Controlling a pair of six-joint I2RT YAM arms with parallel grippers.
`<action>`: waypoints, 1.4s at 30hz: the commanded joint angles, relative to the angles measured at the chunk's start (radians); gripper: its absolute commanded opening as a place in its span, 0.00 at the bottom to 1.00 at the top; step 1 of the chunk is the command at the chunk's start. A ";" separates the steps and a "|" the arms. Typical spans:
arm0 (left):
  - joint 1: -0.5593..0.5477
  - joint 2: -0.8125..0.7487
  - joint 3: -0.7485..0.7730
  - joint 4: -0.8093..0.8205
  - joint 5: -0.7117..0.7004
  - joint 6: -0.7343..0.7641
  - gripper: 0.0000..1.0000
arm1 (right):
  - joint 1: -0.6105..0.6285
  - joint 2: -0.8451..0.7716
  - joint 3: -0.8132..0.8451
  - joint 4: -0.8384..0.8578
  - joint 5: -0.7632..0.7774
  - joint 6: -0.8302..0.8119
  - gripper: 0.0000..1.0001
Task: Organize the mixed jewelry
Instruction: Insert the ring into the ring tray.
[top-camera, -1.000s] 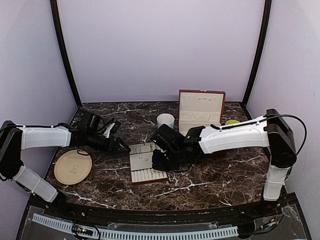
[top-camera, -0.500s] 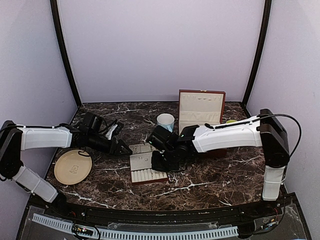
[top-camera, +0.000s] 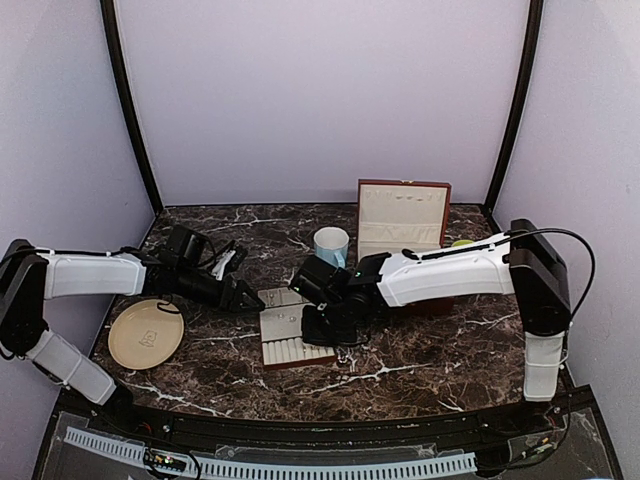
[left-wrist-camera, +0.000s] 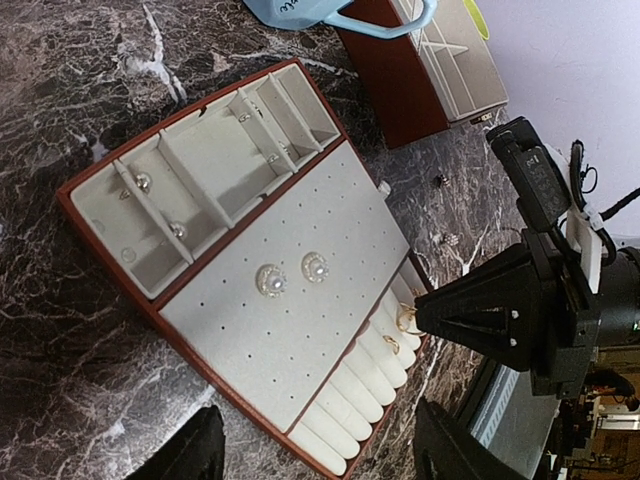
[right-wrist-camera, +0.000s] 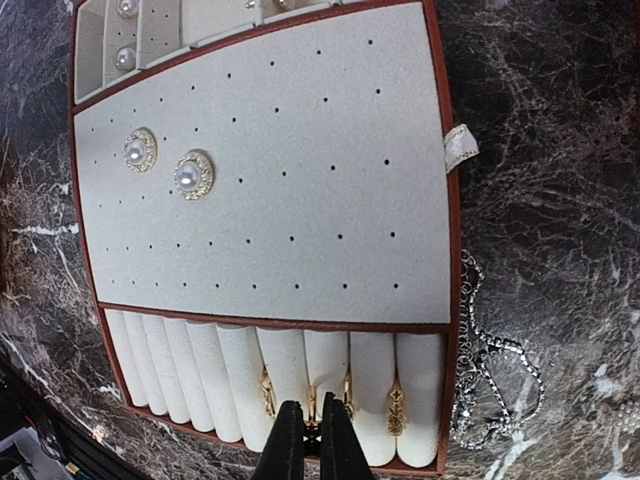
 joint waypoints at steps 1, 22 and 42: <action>-0.004 0.006 0.013 -0.021 0.013 0.016 0.67 | 0.013 0.015 0.027 -0.020 0.022 -0.013 0.00; -0.004 0.014 0.016 -0.021 0.019 0.018 0.67 | 0.032 0.092 0.089 -0.050 0.020 -0.061 0.00; -0.004 0.012 0.018 -0.023 0.018 0.021 0.67 | 0.031 0.059 0.150 -0.115 0.057 -0.090 0.21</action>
